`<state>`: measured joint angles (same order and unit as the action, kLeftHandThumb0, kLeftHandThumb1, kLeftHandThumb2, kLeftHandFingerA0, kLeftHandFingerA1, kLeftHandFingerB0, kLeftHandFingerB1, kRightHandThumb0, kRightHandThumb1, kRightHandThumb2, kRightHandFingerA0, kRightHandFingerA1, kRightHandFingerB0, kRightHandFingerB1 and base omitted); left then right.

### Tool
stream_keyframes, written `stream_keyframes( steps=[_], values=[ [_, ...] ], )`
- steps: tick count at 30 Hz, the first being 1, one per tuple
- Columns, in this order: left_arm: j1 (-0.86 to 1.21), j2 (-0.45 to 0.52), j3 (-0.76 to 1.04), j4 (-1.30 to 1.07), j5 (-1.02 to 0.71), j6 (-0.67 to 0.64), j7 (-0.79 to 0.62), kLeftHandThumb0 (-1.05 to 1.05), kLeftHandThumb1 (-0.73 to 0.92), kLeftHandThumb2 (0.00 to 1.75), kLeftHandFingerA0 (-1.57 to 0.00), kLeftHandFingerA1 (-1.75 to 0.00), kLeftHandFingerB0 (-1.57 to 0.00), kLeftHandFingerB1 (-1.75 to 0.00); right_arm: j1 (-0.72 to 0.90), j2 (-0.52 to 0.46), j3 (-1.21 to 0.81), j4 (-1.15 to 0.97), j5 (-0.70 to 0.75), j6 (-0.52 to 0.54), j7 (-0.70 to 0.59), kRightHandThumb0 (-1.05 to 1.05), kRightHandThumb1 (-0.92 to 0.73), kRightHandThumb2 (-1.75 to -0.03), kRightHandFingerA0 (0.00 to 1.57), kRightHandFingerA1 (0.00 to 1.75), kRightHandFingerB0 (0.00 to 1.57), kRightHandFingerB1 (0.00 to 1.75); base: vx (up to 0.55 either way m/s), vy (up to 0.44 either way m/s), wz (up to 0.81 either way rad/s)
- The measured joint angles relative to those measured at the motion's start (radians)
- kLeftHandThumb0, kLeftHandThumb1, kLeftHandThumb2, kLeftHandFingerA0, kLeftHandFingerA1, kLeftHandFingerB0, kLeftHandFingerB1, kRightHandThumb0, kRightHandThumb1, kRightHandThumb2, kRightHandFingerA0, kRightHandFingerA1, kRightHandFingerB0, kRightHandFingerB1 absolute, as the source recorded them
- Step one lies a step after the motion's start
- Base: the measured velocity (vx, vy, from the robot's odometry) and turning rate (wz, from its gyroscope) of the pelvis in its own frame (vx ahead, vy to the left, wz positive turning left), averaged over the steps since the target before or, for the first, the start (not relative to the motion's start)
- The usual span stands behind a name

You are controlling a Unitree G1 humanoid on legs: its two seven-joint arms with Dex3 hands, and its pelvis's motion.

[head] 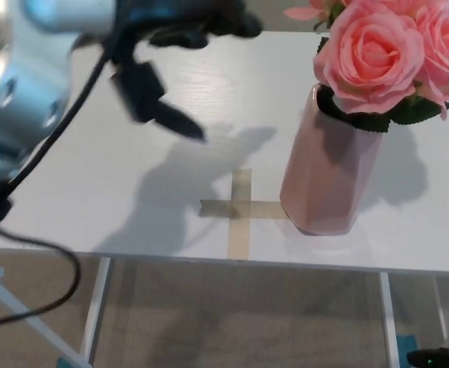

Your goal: Use the left hand to pick up the rose and then lift and insert it into the pink vase.

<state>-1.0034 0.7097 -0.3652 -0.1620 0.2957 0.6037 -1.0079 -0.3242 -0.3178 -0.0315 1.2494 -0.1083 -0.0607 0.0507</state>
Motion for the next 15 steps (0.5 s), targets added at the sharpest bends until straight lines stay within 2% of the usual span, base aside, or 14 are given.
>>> stream_keyframes(
  steps=[1, 2, 3, 4, 10, 15],
  values=[
    [0.048, 0.014, 0.035, -0.032, -0.002, -0.005, 0.008, -0.68, 0.38, 0.73, -0.06, -0.3, -0.23, -0.38, 0.002, 0.0, 0.001, 0.0, 0.0, 0.0, 0.0, -0.33, -0.66, -0.59, 0.58, 0.41, 0.53, 0.39, 0.0, 0.0, 0.0],
    [0.08, 0.021, 0.059, -0.049, -0.003, -0.009, 0.013, -0.68, 0.38, 0.73, -0.06, -0.3, -0.23, -0.38, 0.003, 0.0, 0.002, 0.0, 0.0, 0.0, 0.0, -0.33, -0.66, -0.59, 0.58, 0.41, 0.53, 0.39, 0.0, 0.0, 0.0],
    [0.132, 0.028, 0.101, -0.077, -0.007, -0.015, 0.021, -0.68, 0.44, 0.55, -0.12, -0.27, -0.34, -0.32, 0.004, 0.0, 0.003, 0.0, 0.0, 0.0, 0.0, -0.33, -0.66, -0.59, 0.58, 0.41, 0.54, 0.39, 0.0, 0.0, 0.0],
    [0.164, 0.031, 0.127, -0.095, -0.01, -0.019, 0.025, -0.71, 0.39, 0.72, -0.09, -0.34, -0.3, -0.39, 0.005, 0.0, 0.004, 0.0, 0.0, 0.0, 0.0, -0.33, -0.66, -0.59, 0.58, 0.41, 0.55, 0.39, 0.0, 0.0, 0.0],
    [0.425, 0.034, 0.353, -0.249, -0.051, -0.053, 0.04, -0.66, 0.39, 0.7, -0.08, -0.35, -0.31, -0.4, 0.015, 0.0, 0.006, 0.002, 0.0, -0.002, -0.001, -0.33, -0.65, -0.59, 0.6, 0.42, 0.57, 0.4, 0.0, 0.0, 0.0],
    [0.642, 0.003, 0.56, -0.38, -0.097, -0.086, 0.038, -0.65, 0.38, 0.68, -0.13, -0.37, -0.34, -0.4, 0.02, 0.0, 0.007, 0.004, 0.0, -0.002, -0.004, -0.33, -0.66, -0.59, 0.6, 0.41, 0.54, 0.39, 0.0, 0.0, 0.0]
  ],
)
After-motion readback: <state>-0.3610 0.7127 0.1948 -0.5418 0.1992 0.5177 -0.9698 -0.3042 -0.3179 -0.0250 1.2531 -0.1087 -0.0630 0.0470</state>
